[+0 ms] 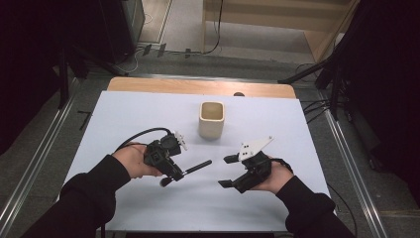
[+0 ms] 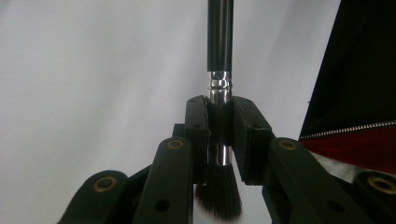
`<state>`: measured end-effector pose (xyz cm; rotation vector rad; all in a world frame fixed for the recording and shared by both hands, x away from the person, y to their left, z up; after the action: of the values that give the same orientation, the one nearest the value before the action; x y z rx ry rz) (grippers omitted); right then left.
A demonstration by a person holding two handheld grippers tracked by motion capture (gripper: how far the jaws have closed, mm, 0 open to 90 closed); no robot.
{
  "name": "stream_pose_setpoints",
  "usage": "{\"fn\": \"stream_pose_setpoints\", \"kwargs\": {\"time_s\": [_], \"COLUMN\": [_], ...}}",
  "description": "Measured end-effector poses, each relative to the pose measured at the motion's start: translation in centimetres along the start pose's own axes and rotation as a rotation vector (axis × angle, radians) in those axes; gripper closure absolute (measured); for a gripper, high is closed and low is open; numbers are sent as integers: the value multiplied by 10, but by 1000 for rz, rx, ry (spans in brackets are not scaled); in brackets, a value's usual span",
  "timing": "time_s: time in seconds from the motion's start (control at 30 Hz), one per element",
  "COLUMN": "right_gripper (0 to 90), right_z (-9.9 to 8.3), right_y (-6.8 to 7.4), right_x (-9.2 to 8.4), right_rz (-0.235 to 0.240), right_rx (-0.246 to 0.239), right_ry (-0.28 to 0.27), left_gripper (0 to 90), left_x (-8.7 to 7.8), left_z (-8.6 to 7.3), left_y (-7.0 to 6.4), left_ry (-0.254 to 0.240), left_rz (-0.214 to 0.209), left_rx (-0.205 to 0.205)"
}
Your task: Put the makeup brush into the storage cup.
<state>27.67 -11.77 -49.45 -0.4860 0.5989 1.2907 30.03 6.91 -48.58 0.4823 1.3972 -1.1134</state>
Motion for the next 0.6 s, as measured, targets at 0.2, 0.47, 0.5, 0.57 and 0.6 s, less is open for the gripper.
{"fn": "stream_pose_setpoints", "kwargs": {"time_s": [0.2, 0.47, 0.5, 0.57, 0.6], "right_gripper": [220, 232, 232, 232, 233], "right_z": [1, 3, 4, 6, 6], "right_y": [1, 3, 3, 4, 4], "right_x": [6, 21, 22, 25, 26], "right_rz": [23, 65, 69, 86, 88], "right_rx": [-24, -15, -11, -9, -14], "right_ry": [16, 23, 22, 18, 21], "left_gripper": [776, 775, 775, 775, 775], "left_x": [6, 15, 15, 15, 16], "left_z": [-1, -6, -6, -6, -6], "left_y": [-6, -9, -9, -12, -13], "left_ry": [57, 143, 141, 147, 153], "left_rz": [-50, -103, -101, -106, -108], "left_rx": [71, 120, 123, 132, 139]}}
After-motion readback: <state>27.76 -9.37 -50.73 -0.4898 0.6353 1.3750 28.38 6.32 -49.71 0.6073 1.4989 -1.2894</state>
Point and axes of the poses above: each handheld gripper's, and its own axes: x roughly forward along the jaws, z roughly out of its top, y roughly to its left, the point moved 8 cm from there along x, roughly forward along the jaws, and after that the axes turned 12 degrees about -x, right-handed, at the moved point
